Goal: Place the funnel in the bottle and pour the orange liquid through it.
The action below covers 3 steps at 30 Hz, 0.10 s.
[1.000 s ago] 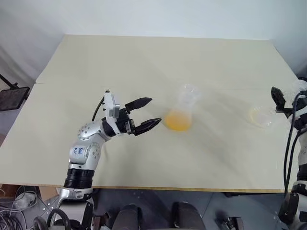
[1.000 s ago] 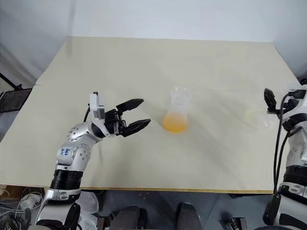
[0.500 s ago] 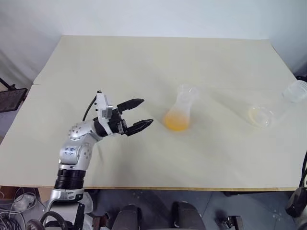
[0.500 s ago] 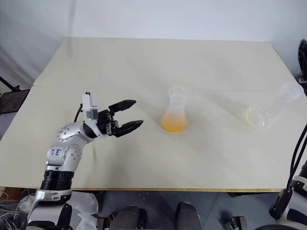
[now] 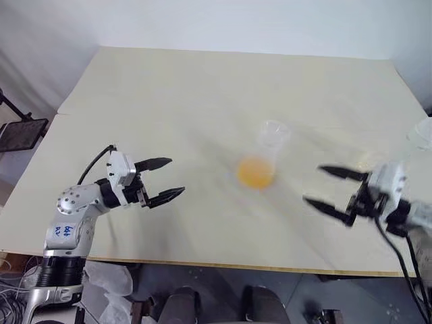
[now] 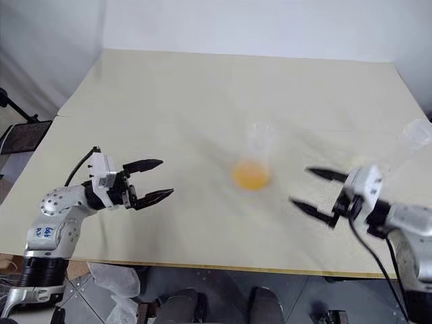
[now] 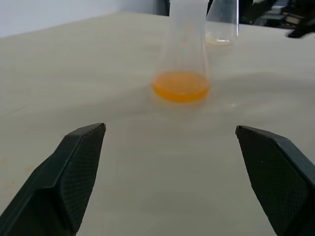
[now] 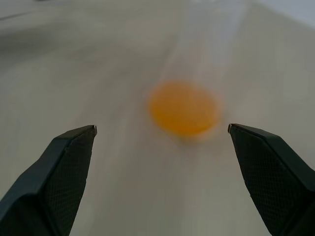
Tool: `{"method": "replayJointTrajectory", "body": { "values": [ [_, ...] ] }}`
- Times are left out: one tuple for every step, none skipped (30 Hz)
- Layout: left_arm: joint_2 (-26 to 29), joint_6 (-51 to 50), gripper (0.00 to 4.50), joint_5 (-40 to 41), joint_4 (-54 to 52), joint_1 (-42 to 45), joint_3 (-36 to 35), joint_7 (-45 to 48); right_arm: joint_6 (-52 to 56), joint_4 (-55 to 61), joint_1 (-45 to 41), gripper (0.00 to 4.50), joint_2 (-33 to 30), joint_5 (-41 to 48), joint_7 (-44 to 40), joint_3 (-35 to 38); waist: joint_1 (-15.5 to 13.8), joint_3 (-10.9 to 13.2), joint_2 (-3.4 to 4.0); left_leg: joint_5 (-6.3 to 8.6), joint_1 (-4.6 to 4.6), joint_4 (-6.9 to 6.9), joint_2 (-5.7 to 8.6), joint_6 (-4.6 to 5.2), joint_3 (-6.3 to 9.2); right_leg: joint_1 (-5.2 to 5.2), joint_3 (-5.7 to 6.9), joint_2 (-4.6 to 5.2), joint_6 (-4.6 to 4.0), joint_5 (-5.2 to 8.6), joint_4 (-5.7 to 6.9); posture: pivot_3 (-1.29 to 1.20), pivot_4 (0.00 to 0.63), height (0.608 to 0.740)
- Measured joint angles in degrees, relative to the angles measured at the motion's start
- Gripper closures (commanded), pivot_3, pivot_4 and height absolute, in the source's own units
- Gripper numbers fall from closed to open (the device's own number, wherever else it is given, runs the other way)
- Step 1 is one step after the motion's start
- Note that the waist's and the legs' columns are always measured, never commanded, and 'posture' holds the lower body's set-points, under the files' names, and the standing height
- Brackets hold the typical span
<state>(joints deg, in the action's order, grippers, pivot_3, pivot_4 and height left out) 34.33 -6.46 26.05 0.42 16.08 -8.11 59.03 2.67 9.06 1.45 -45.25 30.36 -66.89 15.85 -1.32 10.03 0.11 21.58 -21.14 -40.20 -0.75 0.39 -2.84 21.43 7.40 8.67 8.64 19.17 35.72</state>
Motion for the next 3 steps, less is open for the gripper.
{"method": "replayJointTrajectory", "body": {
  "values": [
    [0.07,0.46,0.0,-0.34,0.0,-0.51,-0.15,-0.25,-0.5,-0.06,0.0,0.02,0.23,-0.02,-0.17,0.14,0.07,0.0,0.0,0.0,0.04,0.0,-0.02,0.0,0.0,-0.01,-0.03,0.0,0.0,0.0,0.0,0.0,0.15,0.74],
    [0.07,0.94,0.0,-0.55,0.0,-1.03,-0.21,-0.44,-0.98,-0.09,-0.01,0.02,0.38,-0.01,-0.22,0.31,0.22,0.0,0.0,0.0,0.09,0.0,-0.06,0.0,0.02,-0.01,-0.04,-0.03,0.0,0.0,0.0,0.0,0.15,0.74],
    [0.07,1.17,0.0,-0.59,-0.01,-1.4,-0.21,-0.57,-1.29,-0.14,0.0,0.02,0.38,-0.01,-0.3,0.35,0.33,0.0,0.0,0.0,0.09,0.01,-0.09,-0.01,0.02,-0.01,-0.03,-0.06,0.0,0.0,0.01,0.0,0.15,0.74]
  ]
}}
